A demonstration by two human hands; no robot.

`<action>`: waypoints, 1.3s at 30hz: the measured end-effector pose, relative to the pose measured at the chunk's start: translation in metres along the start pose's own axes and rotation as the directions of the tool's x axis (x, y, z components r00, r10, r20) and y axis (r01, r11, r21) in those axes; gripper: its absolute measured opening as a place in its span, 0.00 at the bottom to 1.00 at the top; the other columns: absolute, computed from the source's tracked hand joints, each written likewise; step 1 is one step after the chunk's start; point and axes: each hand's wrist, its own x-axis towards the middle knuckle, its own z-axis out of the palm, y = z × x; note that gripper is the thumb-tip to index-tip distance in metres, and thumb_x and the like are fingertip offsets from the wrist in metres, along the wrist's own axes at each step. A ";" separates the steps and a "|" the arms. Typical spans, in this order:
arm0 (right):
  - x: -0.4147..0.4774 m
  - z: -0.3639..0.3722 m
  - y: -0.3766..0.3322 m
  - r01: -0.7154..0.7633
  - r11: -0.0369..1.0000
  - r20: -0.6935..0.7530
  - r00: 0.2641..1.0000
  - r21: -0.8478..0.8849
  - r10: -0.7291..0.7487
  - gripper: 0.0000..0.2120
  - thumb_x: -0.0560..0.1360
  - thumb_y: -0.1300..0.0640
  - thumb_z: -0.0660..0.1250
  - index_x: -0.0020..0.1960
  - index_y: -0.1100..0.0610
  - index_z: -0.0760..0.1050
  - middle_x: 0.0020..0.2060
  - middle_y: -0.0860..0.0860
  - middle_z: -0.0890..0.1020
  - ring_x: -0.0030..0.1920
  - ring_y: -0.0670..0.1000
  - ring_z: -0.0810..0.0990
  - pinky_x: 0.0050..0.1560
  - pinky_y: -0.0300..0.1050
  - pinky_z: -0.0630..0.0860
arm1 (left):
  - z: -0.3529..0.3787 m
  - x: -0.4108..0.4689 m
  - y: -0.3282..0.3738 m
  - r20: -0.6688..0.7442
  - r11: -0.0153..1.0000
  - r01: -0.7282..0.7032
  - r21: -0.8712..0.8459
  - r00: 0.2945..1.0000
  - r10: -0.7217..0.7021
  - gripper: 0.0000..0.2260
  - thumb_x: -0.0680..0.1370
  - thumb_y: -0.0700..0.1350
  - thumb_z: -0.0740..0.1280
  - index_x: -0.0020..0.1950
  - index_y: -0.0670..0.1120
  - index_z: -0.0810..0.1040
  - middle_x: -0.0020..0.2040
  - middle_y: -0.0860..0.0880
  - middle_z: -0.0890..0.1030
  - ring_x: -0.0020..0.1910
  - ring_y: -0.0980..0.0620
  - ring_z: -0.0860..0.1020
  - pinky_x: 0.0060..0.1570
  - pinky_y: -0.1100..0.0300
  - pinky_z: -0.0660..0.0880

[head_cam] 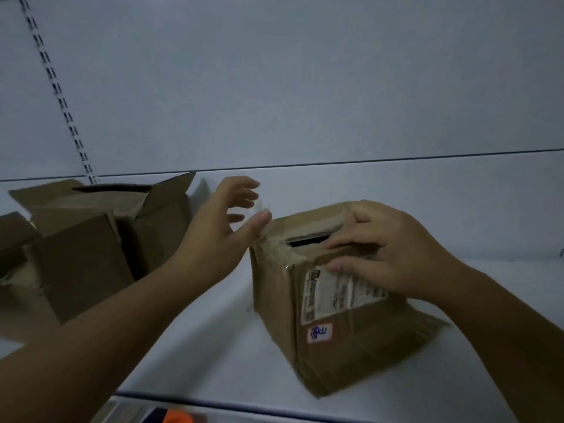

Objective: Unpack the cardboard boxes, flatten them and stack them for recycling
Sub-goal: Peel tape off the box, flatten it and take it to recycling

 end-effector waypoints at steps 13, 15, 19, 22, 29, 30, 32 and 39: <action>0.003 0.008 -0.009 -0.082 0.996 -0.080 0.994 -0.039 0.078 0.20 0.65 0.36 0.62 0.49 0.46 0.81 0.40 0.43 0.78 0.41 0.44 0.75 0.37 0.44 0.76 | 0.024 -0.069 -0.001 -0.094 0.964 -0.163 0.209 0.978 0.186 0.15 0.67 0.58 0.70 0.44 0.49 0.74 0.43 0.61 0.73 0.43 0.62 0.71 0.42 0.71 0.68; 0.003 0.008 -0.009 -0.099 0.993 -0.081 0.992 -0.057 0.095 0.21 0.65 0.35 0.61 0.49 0.45 0.81 0.41 0.42 0.78 0.42 0.44 0.75 0.38 0.44 0.75 | 0.028 -0.068 0.004 -0.106 0.998 0.024 0.056 0.994 -0.018 0.11 0.66 0.58 0.70 0.38 0.54 0.75 0.34 0.59 0.76 0.36 0.60 0.73 0.34 0.70 0.69; 0.003 0.010 -0.011 -0.115 0.980 -0.049 0.993 -0.164 0.108 0.19 0.69 0.35 0.65 0.52 0.45 0.81 0.47 0.41 0.81 0.48 0.43 0.74 0.43 0.39 0.72 | 0.027 -0.065 0.011 -0.122 0.992 0.107 0.062 0.988 -0.099 0.09 0.66 0.57 0.69 0.29 0.55 0.76 0.31 0.60 0.79 0.28 0.62 0.74 0.27 0.72 0.68; 0.004 0.009 -0.016 -0.132 0.974 -0.025 0.991 -0.186 0.129 0.18 0.70 0.35 0.63 0.53 0.44 0.81 0.49 0.39 0.81 0.50 0.45 0.76 0.43 0.43 0.72 | 0.019 -0.059 0.020 -0.066 0.977 0.129 0.169 0.991 -0.119 0.13 0.67 0.57 0.70 0.25 0.54 0.74 0.26 0.62 0.77 0.25 0.62 0.74 0.25 0.70 0.67; 0.003 0.011 -0.018 -0.161 0.974 -0.041 0.987 -0.156 0.157 0.26 0.64 0.33 0.56 0.52 0.44 0.81 0.45 0.40 0.71 0.48 0.41 0.66 0.42 0.37 0.68 | 0.005 -0.035 0.045 0.253 0.838 0.540 -0.074 0.823 -0.508 0.17 0.70 0.45 0.73 0.23 0.45 0.73 0.17 0.51 0.71 0.17 0.59 0.67 0.20 0.67 0.66; 0.003 0.010 -0.019 -0.164 0.975 -0.034 0.986 -0.150 0.160 0.25 0.65 0.34 0.58 0.53 0.45 0.81 0.49 0.41 0.72 0.52 0.41 0.66 0.46 0.40 0.69 | 0.002 -0.032 0.045 0.333 0.751 0.642 -0.154 0.749 -0.572 0.17 0.69 0.44 0.74 0.23 0.45 0.72 0.18 0.51 0.70 0.17 0.57 0.66 0.21 0.66 0.65; 0.004 0.010 -0.019 -0.161 0.977 -0.013 0.987 -0.140 0.160 0.19 0.68 0.39 0.65 0.55 0.45 0.80 0.59 0.40 0.73 0.59 0.41 0.64 0.55 0.46 0.69 | -0.003 -0.028 0.046 0.514 0.522 0.807 -0.274 0.582 -0.630 0.13 0.67 0.43 0.73 0.25 0.47 0.74 0.19 0.53 0.66 0.18 0.57 0.63 0.20 0.67 0.62; 0.003 0.012 -0.013 -0.199 0.964 0.035 0.978 -0.178 0.208 0.22 0.67 0.34 0.58 0.57 0.38 0.76 0.56 0.37 0.77 0.55 0.43 0.66 0.50 0.43 0.60 | -0.035 -0.010 0.043 0.712 0.318 0.903 -0.289 0.425 -0.559 0.06 0.62 0.45 0.72 0.27 0.47 0.77 0.20 0.56 0.63 0.18 0.60 0.63 0.18 0.68 0.62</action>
